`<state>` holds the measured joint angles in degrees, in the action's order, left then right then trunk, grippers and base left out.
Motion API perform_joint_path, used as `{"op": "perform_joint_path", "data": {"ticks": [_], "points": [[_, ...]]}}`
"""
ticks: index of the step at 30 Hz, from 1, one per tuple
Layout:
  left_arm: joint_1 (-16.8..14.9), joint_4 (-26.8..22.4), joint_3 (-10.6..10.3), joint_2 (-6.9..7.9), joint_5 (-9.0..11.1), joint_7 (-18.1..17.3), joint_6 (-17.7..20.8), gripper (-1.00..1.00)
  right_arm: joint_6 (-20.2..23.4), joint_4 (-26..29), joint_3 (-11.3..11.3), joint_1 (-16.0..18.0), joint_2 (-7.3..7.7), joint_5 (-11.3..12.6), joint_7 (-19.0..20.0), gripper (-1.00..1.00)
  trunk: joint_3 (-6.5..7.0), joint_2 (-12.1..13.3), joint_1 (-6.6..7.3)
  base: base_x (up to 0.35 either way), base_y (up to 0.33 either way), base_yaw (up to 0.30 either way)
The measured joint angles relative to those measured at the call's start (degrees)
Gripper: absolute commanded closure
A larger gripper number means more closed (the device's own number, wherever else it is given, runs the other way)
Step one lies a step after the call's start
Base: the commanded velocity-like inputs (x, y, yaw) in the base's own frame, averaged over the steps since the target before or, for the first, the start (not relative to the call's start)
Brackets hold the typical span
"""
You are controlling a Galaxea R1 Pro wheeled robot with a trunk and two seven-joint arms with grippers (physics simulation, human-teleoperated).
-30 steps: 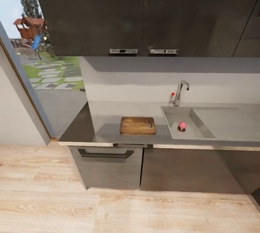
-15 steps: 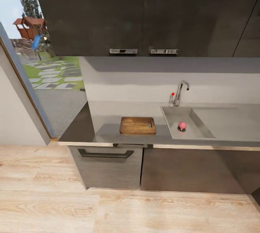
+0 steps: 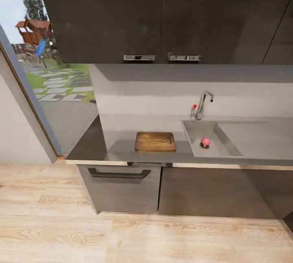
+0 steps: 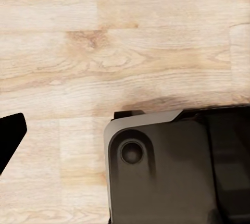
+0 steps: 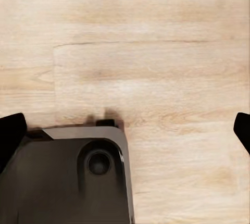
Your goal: In the kitchen, take the Vidalia onion out of the sink, dice it on the chopping board with the paring knife, put the diced onion into the bowl on the countertop, then place both the paring knife and the chopping board into the sink.
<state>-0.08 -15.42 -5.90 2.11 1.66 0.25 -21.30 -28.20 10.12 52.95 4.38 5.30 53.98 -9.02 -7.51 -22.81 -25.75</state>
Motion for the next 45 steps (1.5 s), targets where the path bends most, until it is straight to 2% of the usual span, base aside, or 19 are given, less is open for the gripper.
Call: {"op": "perform_joint_path", "data": {"ticks": [4, 17, 45], "points": [[0.00, 0.00, 0.04, 0.26, 0.00, 0.02, -0.02, -1.00, 0.59, 2.28, 0.01, 0.40, 0.85, -0.05, -0.15, -1.00, 0.00, 0.00, 0.00, 0.000, 0.000, 0.000], [0.00, -0.09, 0.05, 0.40, 0.00, 0.03, -0.03, -1.00, 0.51, 3.61, -0.08, 0.59, 1.18, -0.01, -0.15, -1.00, 0.00, 0.00, 0.00, 0.000, 0.000, 0.000], [0.00, 0.08, 0.05, 0.36, 0.00, 0.00, 0.05, -1.00, 0.83, 1.34, 0.23, 0.60, 0.59, -0.20, 0.04, -1.00, 0.00, 0.00, 0.00, 0.000, 0.000, 0.000]]}}
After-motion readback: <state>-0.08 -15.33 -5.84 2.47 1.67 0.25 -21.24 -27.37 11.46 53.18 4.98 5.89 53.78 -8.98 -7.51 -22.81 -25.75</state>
